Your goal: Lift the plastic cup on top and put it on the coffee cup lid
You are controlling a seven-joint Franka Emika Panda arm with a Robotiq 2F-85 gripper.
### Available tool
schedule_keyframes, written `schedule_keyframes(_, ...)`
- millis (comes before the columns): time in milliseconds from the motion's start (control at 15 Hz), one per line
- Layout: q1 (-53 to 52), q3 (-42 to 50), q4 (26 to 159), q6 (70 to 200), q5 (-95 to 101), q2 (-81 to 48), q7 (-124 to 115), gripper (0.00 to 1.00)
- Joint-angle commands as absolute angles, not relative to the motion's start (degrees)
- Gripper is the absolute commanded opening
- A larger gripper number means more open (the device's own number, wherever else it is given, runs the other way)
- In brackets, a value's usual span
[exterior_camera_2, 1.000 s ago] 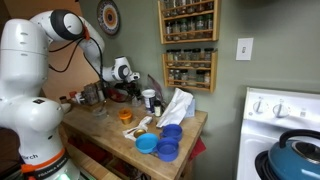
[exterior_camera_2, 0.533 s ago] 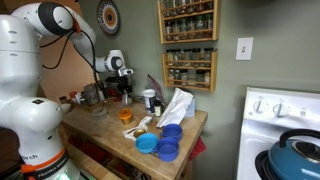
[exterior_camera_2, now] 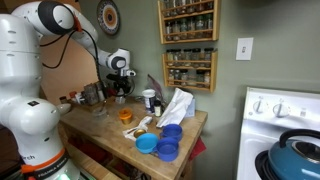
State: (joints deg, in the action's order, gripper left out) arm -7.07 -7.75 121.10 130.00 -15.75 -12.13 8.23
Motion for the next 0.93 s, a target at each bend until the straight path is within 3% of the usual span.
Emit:
schedule_keyframes(0, -4.0, -9.5, 119.8, 123.4, -23.7, -11.3, 17.7, 0.34)
schedule_keyframes(267, -3.0, -9.3, 119.8, 120.8, -28.9, -9.2, 26.3, 0.34)
schedule_keyframes(333, -4.6, -8.1, 122.0, 128.2, -23.0, -7.4, 20.8, 0.34)
schedule_keyframes(533, -4.0, -9.3, 120.3, 124.4, -21.8, -7.8, 27.0, 0.34)
schedule_keyframes(867, -5.9, -8.0, 124.3, 140.2, -7.5, -5.1, 17.4, 0.34)
